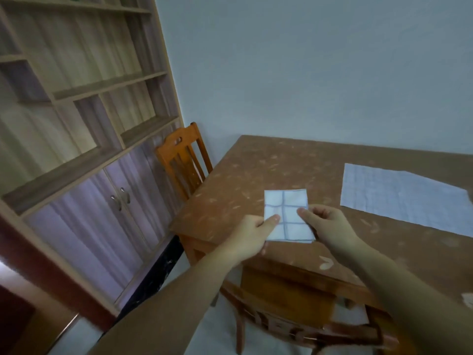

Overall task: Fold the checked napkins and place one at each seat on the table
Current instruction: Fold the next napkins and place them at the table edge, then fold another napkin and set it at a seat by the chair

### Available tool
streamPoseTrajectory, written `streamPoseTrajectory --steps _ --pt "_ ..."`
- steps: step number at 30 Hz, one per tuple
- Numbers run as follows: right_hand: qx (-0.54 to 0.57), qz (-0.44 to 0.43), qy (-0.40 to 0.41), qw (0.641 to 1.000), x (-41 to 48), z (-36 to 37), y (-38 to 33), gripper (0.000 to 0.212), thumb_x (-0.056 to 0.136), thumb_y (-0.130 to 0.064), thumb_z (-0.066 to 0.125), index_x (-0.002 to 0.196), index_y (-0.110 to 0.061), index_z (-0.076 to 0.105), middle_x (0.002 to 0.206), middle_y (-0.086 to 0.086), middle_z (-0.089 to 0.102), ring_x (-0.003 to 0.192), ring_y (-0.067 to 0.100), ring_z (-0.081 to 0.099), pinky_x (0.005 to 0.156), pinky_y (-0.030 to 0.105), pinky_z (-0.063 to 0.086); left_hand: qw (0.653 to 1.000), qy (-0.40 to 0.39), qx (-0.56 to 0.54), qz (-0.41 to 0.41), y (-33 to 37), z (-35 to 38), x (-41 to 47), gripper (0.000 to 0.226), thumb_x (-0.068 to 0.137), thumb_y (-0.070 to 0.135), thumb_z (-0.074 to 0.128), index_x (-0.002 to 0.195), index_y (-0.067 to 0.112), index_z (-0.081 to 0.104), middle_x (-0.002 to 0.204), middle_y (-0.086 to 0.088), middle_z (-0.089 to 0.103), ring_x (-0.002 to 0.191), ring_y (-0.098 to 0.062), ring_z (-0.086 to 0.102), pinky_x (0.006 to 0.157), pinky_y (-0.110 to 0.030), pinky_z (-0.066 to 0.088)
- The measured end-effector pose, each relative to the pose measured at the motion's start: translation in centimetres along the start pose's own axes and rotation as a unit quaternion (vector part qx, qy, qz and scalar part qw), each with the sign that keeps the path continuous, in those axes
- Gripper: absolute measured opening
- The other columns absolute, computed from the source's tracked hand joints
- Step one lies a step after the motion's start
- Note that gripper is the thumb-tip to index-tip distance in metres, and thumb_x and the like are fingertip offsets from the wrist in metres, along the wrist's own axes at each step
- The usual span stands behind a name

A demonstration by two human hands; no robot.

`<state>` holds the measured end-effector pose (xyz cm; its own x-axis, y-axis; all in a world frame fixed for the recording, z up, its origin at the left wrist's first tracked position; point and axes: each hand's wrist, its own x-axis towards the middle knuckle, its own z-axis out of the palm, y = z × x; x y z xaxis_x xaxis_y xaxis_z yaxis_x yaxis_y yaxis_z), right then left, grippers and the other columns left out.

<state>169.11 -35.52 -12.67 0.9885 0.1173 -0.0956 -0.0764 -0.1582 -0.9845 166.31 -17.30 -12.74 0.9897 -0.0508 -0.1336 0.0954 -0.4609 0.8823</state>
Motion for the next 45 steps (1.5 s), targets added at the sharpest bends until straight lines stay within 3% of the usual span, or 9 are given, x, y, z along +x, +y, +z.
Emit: streamPoseTrajectory --steps 3,8,11,17,23,30,33,39,45 --pt "0.006 0.015 0.015 1.0 3.8 -0.8 1.8 0.021 0.097 -0.021 0.059 0.084 -0.009 0.071 0.07 -0.001 0.072 0.063 0.01 0.069 0.057 0.025 0.053 0.999 -0.011 -0.004 -0.03 -0.9 0.7 4.5 0.05 0.097 0.049 0.05 0.059 0.015 0.048 0.05 -0.001 0.052 0.046 -0.014 0.053 0.058 -0.026 0.044" --pt "0.008 0.057 0.062 0.996 8.2 -3.2 4.5 0.023 0.096 -0.023 0.06 0.087 -0.005 0.07 0.079 0.008 0.072 0.071 0.02 0.067 0.064 0.034 0.056 0.99 -0.134 -0.003 -0.045 -2.2 2.4 10.2 0.033 0.104 0.034 0.04 0.082 0.012 0.052 0.062 0.002 0.053 0.05 -0.009 0.051 0.052 -0.021 0.039" --pt "0.027 0.098 0.071 0.992 10.0 -3.9 5.8 0.026 0.096 -0.026 0.06 0.096 -0.001 0.07 0.089 0.014 0.073 0.078 0.025 0.068 0.074 0.043 0.057 0.991 -0.135 0.023 -0.014 -3.6 3.8 13.1 0.034 0.104 0.032 0.041 0.075 0.013 0.049 0.061 0.001 0.052 0.052 -0.012 0.05 0.057 -0.027 0.04" --pt "0.011 0.187 0.041 0.981 11.3 -2.8 7.7 0.031 0.096 -0.027 0.059 0.1 0.003 0.067 0.079 0.013 0.068 0.059 0.018 0.059 0.053 0.023 0.047 0.994 -0.102 0.027 0.024 -6.7 4.5 18.0 0.039 0.104 0.025 0.042 0.066 0.016 0.044 0.053 0.002 0.05 0.041 -0.004 0.046 0.052 -0.024 0.038" --pt "-0.074 0.256 0.064 0.962 12.1 -0.6 11.9 0.02 0.098 -0.021 0.056 0.091 -0.007 0.07 0.072 0.001 0.072 0.067 0.017 0.063 0.062 0.026 0.05 0.984 -0.165 0.061 -0.018 -12.0 5.8 21.2 0.042 0.098 0.046 0.04 0.066 0.018 0.045 0.061 -0.003 0.053 0.059 -0.022 0.05 0.062 -0.035 0.038" --pt "-0.049 0.346 0.038 0.936 13.6 0.7 16.1 0.033 0.102 -0.018 0.047 0.089 0.003 0.069 0.069 0.013 0.068 0.06 0.023 0.062 0.056 0.031 0.055 0.952 -0.236 0.173 -0.089 -16.0 7.4 21.7 0.042 0.103 0.043 0.035 0.067 0.022 0.042 0.074 -0.014 0.053 0.066 -0.022 0.046 0.058 -0.034 0.031" --pt "-0.12 0.368 0.001 0.922 13.7 1.0 17.7 0.038 0.102 -0.022 0.045 0.088 0.003 0.069 0.065 0.008 0.067 0.05 0.014 0.056 0.043 0.021 0.042 0.925 -0.266 0.261 -0.079 -17.0 7.7 21.7 0.045 0.102 0.047 0.032 0.066 0.022 0.04 0.08 -0.018 0.056 0.067 -0.027 0.048 0.062 -0.036 0.035" --pt "-0.188 0.394 -0.046 0.898 14.1 0.8 17.9 0.036 0.101 -0.025 0.047 0.089 0.0 0.07 0.07 0.005 0.069 0.053 0.014 0.059 0.048 0.02 0.048 0.883 -0.32 0.339 -0.059 -16.5 6.8 22.2 0.044 0.103 0.046 0.032 0.068 0.02 0.041 0.064 -0.001 0.043 0.057 -0.018 0.041 0.055 -0.033 0.034" --pt "-0.323 0.351 -0.007 0.879 14.6 -3.8 13.2 0.032 0.092 -0.035 0.055 0.077 -0.01 0.071 0.067 -0.001 0.069 0.054 0.01 0.062 0.057 0.029 0.058 0.858 -0.247 0.446 0.063 -9.9 4.8 26.1 0.031 0.1 0.041 0.039 0.089 0.018 0.057 0.091 -0.005 0.062 0.092 -0.028 0.062 0.067 -0.031 0.04"
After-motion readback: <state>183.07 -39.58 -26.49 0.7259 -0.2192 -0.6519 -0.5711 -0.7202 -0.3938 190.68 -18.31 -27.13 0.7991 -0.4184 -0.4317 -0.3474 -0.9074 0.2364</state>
